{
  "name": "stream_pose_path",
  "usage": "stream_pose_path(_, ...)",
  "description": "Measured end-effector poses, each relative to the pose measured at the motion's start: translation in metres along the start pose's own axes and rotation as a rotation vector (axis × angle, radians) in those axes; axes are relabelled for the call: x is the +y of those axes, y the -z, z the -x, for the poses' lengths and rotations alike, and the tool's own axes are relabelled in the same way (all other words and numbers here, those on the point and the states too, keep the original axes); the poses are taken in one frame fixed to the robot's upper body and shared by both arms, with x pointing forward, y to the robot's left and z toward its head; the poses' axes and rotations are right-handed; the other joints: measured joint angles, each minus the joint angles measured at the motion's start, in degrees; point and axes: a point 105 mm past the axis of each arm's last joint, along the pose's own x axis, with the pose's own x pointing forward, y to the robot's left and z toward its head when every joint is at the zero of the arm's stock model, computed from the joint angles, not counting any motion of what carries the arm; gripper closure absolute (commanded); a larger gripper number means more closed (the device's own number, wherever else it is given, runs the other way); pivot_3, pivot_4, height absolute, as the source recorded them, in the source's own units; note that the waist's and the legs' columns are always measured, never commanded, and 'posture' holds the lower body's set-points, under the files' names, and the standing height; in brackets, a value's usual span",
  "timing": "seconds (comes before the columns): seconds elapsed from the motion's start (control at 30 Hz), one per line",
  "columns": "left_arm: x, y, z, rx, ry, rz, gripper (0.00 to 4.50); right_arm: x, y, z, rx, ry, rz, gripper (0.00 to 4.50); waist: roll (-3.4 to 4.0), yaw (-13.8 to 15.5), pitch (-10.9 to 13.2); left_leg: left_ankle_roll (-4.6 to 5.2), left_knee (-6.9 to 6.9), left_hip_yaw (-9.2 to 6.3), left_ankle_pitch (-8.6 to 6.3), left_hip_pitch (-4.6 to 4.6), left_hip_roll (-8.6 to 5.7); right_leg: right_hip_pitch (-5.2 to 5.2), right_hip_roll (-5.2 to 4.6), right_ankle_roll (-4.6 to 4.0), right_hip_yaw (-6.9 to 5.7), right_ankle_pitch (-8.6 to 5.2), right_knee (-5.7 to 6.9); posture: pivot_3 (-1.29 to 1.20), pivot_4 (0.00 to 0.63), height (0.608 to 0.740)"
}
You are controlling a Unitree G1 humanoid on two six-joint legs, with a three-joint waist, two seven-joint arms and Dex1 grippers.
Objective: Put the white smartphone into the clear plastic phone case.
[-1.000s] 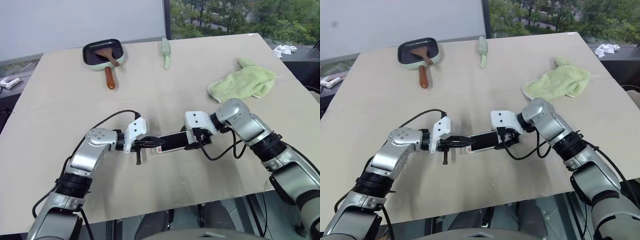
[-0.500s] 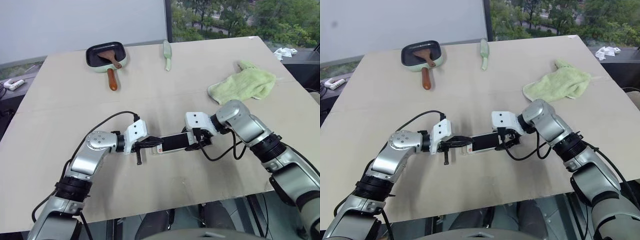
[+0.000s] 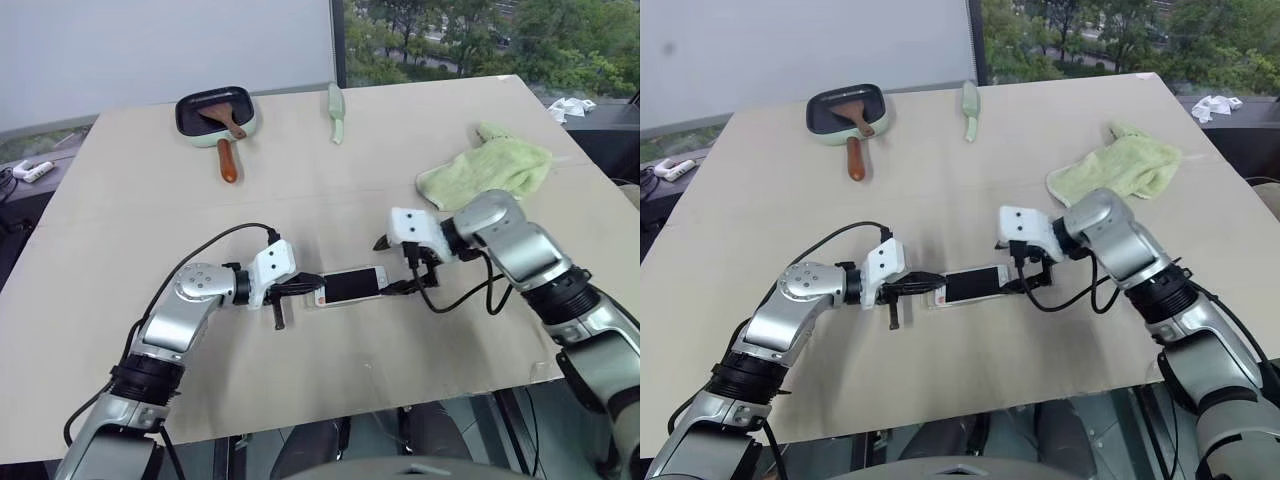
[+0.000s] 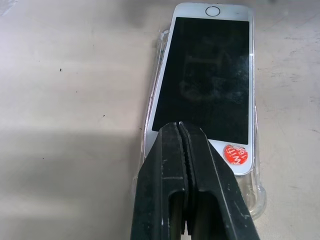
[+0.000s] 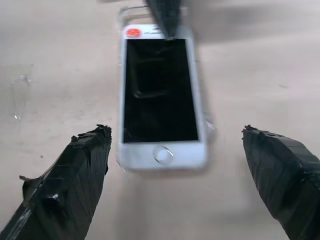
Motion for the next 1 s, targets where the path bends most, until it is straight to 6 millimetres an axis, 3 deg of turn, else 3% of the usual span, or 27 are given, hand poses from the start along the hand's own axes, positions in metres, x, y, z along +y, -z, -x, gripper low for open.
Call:
stream_pose_path(0.03, 0.000, 0.000, 0.000, 0.001, -0.001, 0.002, 4.50, -0.001, 0.003, 0.005, -0.002, 0.016, -0.014, 0.03, 0.00, 0.10, 0.00, 0.00, 0.00, 0.00, 0.00, 0.00, 0.00, 0.00, 0.00, 0.00, 0.00, 0.00, 0.00, 0.00, 0.150, 0.740)
stream_pose_path(0.13, -0.001, 0.000, 0.000, 0.003, -0.005, 0.005, 4.50, 0.000, 0.016, 0.011, 0.009, 0.049, -0.065, 0.84, 0.00, 0.29, 0.00, 0.00, -0.01, 0.01, 0.00, 0.00, 0.00, 0.01, 0.00, 0.00, 0.04, 0.00, -0.01, 0.00, 0.150, 0.740)
stream_pose_path(0.23, -0.003, 0.000, 0.000, 0.003, -0.008, 0.007, 4.50, -0.001, 0.024, 0.015, 0.022, 0.076, -0.086, 2.43, 0.02, 0.56, 0.00, 0.00, -0.02, 0.01, 0.00, 0.00, 0.00, 0.04, 0.00, 0.00, 0.03, 0.00, -0.01, 0.00, 0.150, 0.740)
stream_pose_path(0.27, -0.003, 0.000, 0.000, 0.003, -0.009, 0.007, 4.50, -0.001, 0.026, 0.016, 0.026, 0.079, -0.087, 2.69, 0.02, 0.64, 0.00, 0.00, -0.01, 0.01, 0.00, 0.00, 0.00, 0.04, -0.01, 0.00, 0.03, 0.00, -0.01, 0.00, 0.150, 0.740)
stream_pose_path(0.4, -0.003, -0.001, 0.000, 0.004, -0.012, 0.018, 4.50, 0.000, 0.031, 0.017, 0.038, 0.085, -0.096, 4.43, 0.02, 0.85, 0.00, 0.00, -0.01, 0.01, 0.00, -0.01, 0.00, 0.06, -0.01, 0.00, 0.02, 0.00, -0.03, 0.00, 0.150, 0.740)
stream_pose_path(0.73, -0.007, -0.002, 0.000, 0.006, -0.010, 0.023, 4.50, 0.008, 0.030, 0.013, 0.055, 0.036, -0.066, 4.43, 0.02, 0.88, 0.01, 0.00, -0.02, 0.01, 0.00, -0.03, 0.00, 0.06, -0.02, 0.00, 0.01, 0.00, -0.07, 0.00, 0.150, 0.740)
stream_pose_path(1.0, -0.007, -0.002, 0.000, 0.006, -0.014, 0.028, 4.50, 0.035, 0.016, 0.013, 0.016, -0.118, 0.002, 4.43, 0.02, 0.96, 0.01, 0.01, -0.02, -0.02, -0.01, -0.03, 0.00, 0.10, -0.02, 0.01, -0.01, 0.00, -0.09, 0.00, 0.150, 0.740)
